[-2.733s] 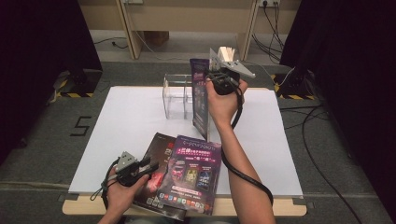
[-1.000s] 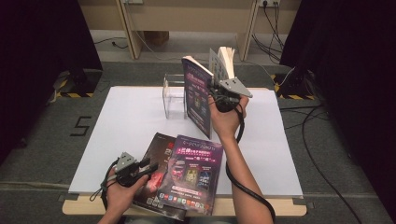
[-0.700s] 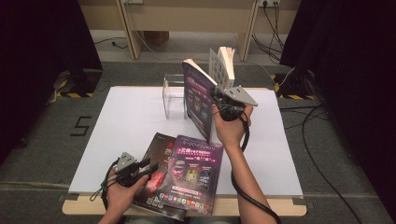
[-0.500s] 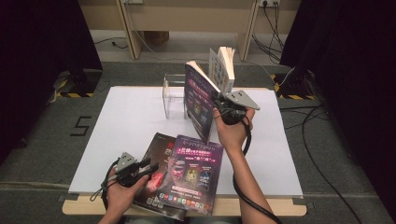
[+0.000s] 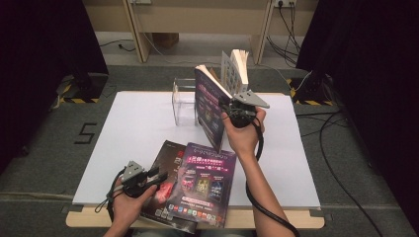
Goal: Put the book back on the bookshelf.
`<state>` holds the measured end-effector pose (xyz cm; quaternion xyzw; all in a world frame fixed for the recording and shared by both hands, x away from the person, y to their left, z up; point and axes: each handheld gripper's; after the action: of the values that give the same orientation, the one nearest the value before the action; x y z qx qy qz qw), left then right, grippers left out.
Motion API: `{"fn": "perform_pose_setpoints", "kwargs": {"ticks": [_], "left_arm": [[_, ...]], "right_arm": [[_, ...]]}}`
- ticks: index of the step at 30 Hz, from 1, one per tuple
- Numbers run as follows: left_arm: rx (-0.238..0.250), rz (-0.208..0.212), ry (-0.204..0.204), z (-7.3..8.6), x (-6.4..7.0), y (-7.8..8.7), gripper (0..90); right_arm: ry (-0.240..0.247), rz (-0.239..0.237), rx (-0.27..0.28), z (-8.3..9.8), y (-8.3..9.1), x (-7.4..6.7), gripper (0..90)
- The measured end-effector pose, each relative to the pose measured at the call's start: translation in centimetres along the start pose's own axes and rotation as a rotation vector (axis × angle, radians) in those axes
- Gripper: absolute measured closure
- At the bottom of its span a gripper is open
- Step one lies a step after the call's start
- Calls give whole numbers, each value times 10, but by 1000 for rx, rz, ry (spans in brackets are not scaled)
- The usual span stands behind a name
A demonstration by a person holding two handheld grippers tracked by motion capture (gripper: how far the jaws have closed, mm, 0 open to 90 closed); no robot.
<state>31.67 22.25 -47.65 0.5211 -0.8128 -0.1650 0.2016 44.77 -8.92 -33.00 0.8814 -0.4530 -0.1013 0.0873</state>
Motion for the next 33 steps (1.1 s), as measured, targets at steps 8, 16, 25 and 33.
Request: {"fn": "perform_pose_setpoints", "kwargs": {"ticks": [8,16,25,33], "left_arm": [[-1,1,1,0,0,0,551],[-4,1,1,1,0,-1,549],[-3,0,5,1,0,-1,548],[0,-2,6,1,-1,0,548]], "right_arm": [[-45,0,-33,1,-11,1,670],[-81,12,-74,-6,-18,7,827],[-51,40,-44,-14,-21,-3,832],[-30,54,5,-27,-23,-7,832]]}}
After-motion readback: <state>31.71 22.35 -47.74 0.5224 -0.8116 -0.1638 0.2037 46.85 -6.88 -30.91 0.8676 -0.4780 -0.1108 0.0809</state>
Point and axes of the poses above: each handheld gripper's, and its own axes: y roughly backward along the jaws, z roughly out of its underside, x roughly to its right, and after that the axes turned 8 degrees about -z, right-handed
